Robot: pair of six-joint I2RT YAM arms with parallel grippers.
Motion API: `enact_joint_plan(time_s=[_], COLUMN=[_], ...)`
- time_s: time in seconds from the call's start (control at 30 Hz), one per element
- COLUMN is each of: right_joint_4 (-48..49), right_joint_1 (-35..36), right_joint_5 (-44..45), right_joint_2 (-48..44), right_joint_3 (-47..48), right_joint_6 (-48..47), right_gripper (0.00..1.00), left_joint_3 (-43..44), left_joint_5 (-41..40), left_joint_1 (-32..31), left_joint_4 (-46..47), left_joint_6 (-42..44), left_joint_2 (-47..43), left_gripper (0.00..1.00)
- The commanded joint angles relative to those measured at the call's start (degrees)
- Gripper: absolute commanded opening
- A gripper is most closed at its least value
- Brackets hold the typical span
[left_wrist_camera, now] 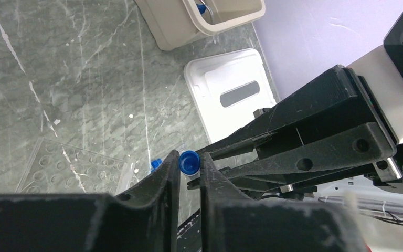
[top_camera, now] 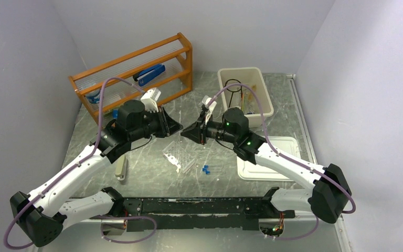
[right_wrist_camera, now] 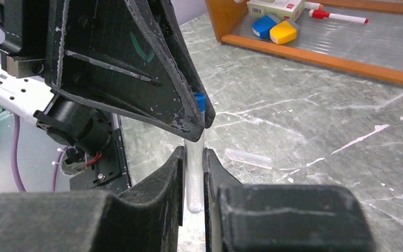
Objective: Organize the chemistry lab equipment
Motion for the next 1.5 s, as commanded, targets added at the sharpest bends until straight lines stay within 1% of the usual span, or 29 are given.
enact_joint_plan(time_s=[0.0, 0.03, 0.07, 0.13, 0.17, 0.2, 0.27, 0.37, 0.43, 0.63, 0.73, 0.77, 0.9, 0.97, 1.1, 1.2, 1.3, 1.47], right_joint_4=[1.77, 1.33, 0.67, -0.61, -0.71, -0.83, -1.89, -3.77, -4.68, -6.84, -6.84, -6.67, -5.72, -5.60, -6.02, -6.26, -6.34, -6.32], right_joint_1=[0.26, 0.30, 0.26, 0.25, 0.30, 0.26, 0.19, 0.17, 0.19, 0.17, 0.17, 0.12, 0.08, 0.08, 0.08, 0.10, 0.02, -0.01], right_joint_5=[0.12, 0.95, 1.75, 4.06, 5.22, 6.51, 9.65, 14.55, 16.10, 21.58, 24.42, 24.90, 24.76, 24.26, 24.48, 24.40, 24.59, 25.01], right_joint_2=[0.64, 0.76, 0.90, 0.91, 0.66, 0.38, -0.26, -1.30, -2.08, -4.19, -4.83, -4.85, -4.40, -3.72, -2.49, -1.46, -0.77, -0.19], right_joint_3=[-0.01, 0.11, 0.28, 0.28, -0.19, -0.73, -1.62, -3.71, -5.47, -9.69, -11.80, -12.45, -14.24, -14.70, -14.97, -14.40, -13.85, -13.52], right_joint_6=[0.34, 0.76, 1.12, 1.90, 2.52, 2.92, 4.51, 7.28, 8.84, 12.44, 15.07, 15.68, 18.16, 18.68, 19.25, 19.23, 19.14, 19.32], right_gripper=[0.09, 0.14, 0.22, 0.43, 0.50, 0.56, 0.61, 0.62, 0.62, 0.62, 0.62, 0.62, 0.62, 0.62, 0.62, 0.62, 0.62, 0.62], left_joint_3=[-0.71, -0.69, -0.63, -0.53, -0.63, -1.02, -2.51, -4.09, -4.91, -10.71, -14.53, -15.47, -18.37, -19.45, -22.15, -23.89, -23.86, -23.78], left_joint_5=[0.87, 0.30, -0.50, -3.36, -5.95, -8.32, -12.95, -19.16, -24.11, -29.34, -31.28, -33.13, -44.91, -47.95, -50.18, -49.13, -47.87, -48.73], left_joint_1=[0.44, 0.43, 0.40, 0.41, 0.39, 0.40, 0.38, 0.07, -0.70, -3.92, -6.70, -7.91, -13.54, -14.94, -16.39, -16.50, -16.66, -16.67], left_joint_4=[0.29, 0.26, 0.05, -0.37, -0.64, -0.79, 0.02, 0.80, 1.28, 10.15, 15.24, 16.10, 16.98, 16.31, 16.39, 18.03, 17.80, 15.29], left_joint_6=[0.39, 1.02, 1.71, 3.72, 4.83, 5.72, 7.63, 11.50, 12.67, 15.56, 16.52, 17.01, 18.58, 18.18, 17.40, 17.83, 18.17, 16.52], left_joint_2=[-0.60, -0.70, -0.79, -1.01, -1.18, -1.42, -2.13, -2.43, -2.39, -1.13, 0.08, 0.56, 1.25, 0.57, -1.62, -1.93, -0.89, -0.25], left_gripper=[0.10, 0.06, 0.05, 0.05, 0.05, 0.05, 0.05, 0.05, 0.05, 0.05, 0.05, 0.05, 0.05, 0.05, 0.05, 0.05, 0.05, 0.05])
